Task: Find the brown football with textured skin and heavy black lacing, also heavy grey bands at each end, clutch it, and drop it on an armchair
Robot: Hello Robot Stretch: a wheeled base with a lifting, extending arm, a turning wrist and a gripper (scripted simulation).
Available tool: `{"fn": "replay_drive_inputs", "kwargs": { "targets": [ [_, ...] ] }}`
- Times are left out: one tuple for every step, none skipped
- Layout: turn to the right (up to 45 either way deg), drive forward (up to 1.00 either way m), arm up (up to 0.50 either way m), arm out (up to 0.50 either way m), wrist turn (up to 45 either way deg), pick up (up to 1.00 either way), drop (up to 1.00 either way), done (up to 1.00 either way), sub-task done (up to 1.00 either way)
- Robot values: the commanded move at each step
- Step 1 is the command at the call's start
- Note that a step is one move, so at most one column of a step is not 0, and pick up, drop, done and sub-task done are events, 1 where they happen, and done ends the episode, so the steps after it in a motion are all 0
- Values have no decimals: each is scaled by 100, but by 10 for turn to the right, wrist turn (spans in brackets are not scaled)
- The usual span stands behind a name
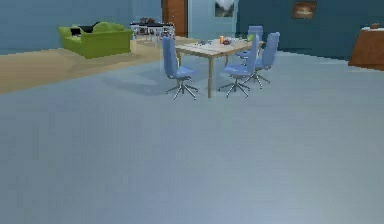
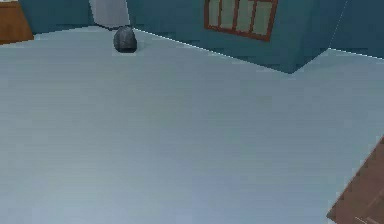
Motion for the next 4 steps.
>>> {"fn": "replay_drive_inputs", "kwargs": {
  "targets": [
    [0,35,0,0,0,0,0,0,0],
    [-180,0,0,0,0,0,0,0,0],
    [0,100,0,0,0,0,0,0,0],
    [0,100,0,0,0,0,0,0,0]
  ]
}}
